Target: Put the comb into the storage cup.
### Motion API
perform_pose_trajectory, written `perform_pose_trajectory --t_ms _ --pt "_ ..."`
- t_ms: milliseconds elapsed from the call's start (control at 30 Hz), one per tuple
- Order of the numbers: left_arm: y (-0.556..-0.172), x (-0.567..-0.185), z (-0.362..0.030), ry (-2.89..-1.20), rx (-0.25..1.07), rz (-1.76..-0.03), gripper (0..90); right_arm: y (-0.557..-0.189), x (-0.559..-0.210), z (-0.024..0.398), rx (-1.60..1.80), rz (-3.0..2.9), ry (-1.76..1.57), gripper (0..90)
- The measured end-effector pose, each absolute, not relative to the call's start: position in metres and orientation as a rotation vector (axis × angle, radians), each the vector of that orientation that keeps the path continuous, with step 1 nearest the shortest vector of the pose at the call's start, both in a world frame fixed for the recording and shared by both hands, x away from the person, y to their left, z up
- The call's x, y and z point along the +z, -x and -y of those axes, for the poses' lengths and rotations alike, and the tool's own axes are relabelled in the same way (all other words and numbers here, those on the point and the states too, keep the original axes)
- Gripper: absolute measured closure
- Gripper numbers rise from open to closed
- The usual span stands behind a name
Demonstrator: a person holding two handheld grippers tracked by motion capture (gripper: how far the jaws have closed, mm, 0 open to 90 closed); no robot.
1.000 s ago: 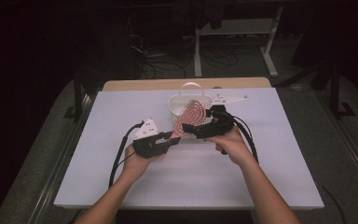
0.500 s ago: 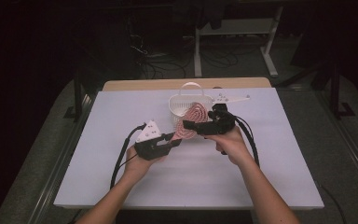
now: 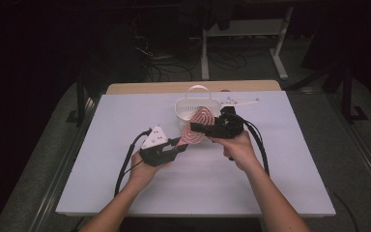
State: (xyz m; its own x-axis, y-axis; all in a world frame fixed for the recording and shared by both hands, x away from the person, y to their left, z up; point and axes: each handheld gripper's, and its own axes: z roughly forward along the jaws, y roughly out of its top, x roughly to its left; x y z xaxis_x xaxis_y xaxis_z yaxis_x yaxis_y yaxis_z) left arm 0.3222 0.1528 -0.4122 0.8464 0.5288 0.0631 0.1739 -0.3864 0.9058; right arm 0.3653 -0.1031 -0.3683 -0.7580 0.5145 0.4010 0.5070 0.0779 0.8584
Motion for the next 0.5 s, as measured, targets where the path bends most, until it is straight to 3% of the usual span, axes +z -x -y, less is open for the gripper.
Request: perform_pose_trajectory --t_ms 100,500 --pt "-0.3229 -0.4141 -0.1523 -1.963 0.417 -0.524 70.3 -0.3652 -0.3682 0.1027 1.84 -2.307 -1.087 53.6" --pt "-0.3241 -0.4164 -0.1499 -1.983 0.41 -0.507 70.6 -0.3631 -0.3658 0.1018 1.88 -2.31 -1.043 61.7"
